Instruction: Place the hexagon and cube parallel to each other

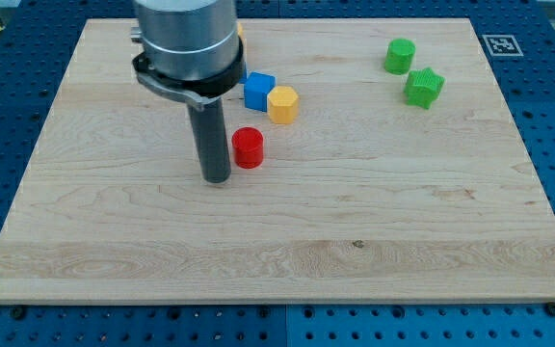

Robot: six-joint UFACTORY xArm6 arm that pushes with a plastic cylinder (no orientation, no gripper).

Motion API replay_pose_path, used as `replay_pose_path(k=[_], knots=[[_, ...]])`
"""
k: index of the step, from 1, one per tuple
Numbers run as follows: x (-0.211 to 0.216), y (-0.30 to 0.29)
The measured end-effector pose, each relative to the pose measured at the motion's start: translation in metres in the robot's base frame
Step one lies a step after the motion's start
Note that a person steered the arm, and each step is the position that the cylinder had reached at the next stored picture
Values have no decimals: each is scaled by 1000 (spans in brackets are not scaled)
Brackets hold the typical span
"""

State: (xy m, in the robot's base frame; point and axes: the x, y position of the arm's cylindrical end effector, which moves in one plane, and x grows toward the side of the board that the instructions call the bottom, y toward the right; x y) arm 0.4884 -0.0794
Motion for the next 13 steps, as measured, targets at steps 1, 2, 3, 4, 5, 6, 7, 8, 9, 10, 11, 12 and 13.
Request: replay_pose_path(k=[1,2,3,4,5,6,7,8,9,10,11,12,13], knots=[[26,-8],[0,-72],[-71,-130],[-136,-138],[-150,-98],[-150,-48],[-145,1],[-143,52],[-143,82],[-143,71],[-133,95],[-126,179],[-106,225]])
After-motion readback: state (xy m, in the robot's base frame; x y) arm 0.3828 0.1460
